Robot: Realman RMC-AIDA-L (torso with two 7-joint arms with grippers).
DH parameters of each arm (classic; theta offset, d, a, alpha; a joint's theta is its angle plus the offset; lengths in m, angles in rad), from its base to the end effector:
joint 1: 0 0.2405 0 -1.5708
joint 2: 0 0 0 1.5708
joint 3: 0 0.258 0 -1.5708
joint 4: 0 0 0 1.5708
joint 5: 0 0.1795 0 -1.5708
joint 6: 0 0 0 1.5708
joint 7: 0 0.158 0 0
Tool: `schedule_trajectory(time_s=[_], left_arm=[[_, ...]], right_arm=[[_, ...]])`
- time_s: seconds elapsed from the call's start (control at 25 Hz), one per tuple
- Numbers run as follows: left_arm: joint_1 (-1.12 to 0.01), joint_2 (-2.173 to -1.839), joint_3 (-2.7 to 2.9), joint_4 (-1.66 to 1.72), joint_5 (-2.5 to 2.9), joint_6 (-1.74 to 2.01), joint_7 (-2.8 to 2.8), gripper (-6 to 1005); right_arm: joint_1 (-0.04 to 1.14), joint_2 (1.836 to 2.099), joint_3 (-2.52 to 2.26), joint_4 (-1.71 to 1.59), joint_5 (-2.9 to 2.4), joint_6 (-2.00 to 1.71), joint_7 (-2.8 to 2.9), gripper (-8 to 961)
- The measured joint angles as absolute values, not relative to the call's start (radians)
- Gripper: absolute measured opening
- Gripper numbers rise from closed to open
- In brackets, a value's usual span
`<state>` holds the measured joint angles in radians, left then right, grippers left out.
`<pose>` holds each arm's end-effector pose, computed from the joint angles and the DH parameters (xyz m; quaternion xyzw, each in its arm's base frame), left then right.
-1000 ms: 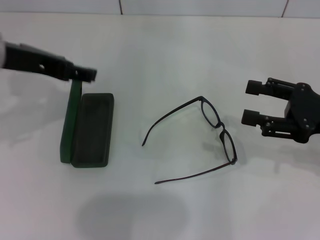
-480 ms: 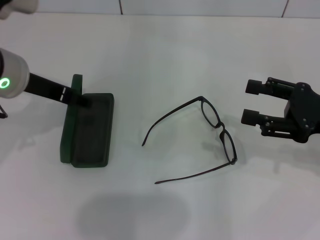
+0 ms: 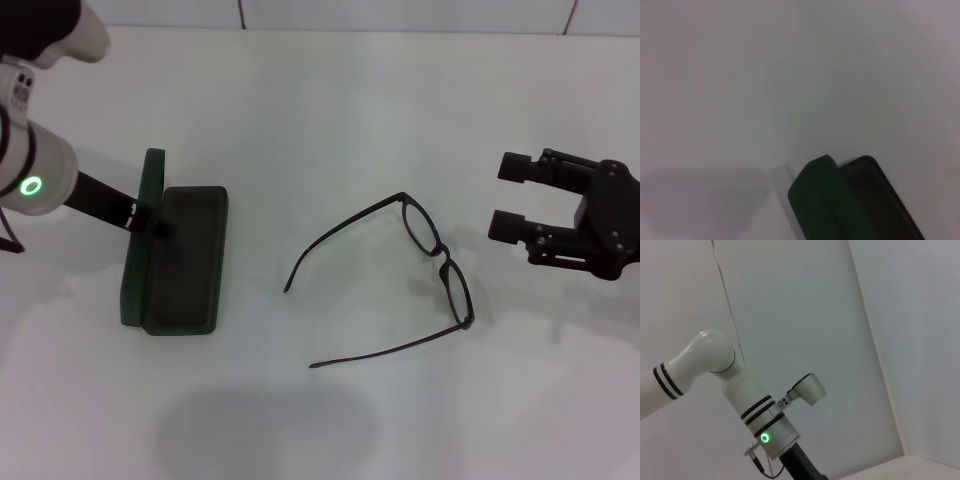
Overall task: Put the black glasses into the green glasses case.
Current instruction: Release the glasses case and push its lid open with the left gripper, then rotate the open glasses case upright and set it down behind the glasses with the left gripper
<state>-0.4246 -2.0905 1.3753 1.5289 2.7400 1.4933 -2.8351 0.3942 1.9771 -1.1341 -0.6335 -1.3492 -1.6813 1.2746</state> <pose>-0.2341 0.3186 0.0153 -0.8289 -0.4516 0.1475 0.2952 0.2128 0.2801 0.0155 -0.9055 0.1380 0.3915 0.0884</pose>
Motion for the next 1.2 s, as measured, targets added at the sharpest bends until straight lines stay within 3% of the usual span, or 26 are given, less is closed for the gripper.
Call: schedule_trajectory(time_s=[0.4, 0.8, 1.0, 1.2], left_arm=[[-0.431, -2.088, 1.385, 1.536, 2.737, 1.5, -2.823, 342], [-0.438, -2.088, 1.386, 1.615, 2.737, 1.507, -2.789, 194], [-0.47, -2.089, 1.443, 1.681, 2.732, 1.438, -2.612, 214], [-0.499, -2.091, 1.593, 1.628, 2.73, 1.217, -2.379, 234]], right_arm=[[0.389, 1.981, -1.13, -0.632, -1.35, -1.686, 1.275, 766], [0.39, 1.973, -1.131, -0.632, -1.358, -1.768, 1.257, 765], [0.404, 1.961, -1.132, -0.64, -1.424, -1.997, 1.199, 764], [0.409, 1.967, -1.135, -0.634, -1.456, -2.084, 1.199, 764]])
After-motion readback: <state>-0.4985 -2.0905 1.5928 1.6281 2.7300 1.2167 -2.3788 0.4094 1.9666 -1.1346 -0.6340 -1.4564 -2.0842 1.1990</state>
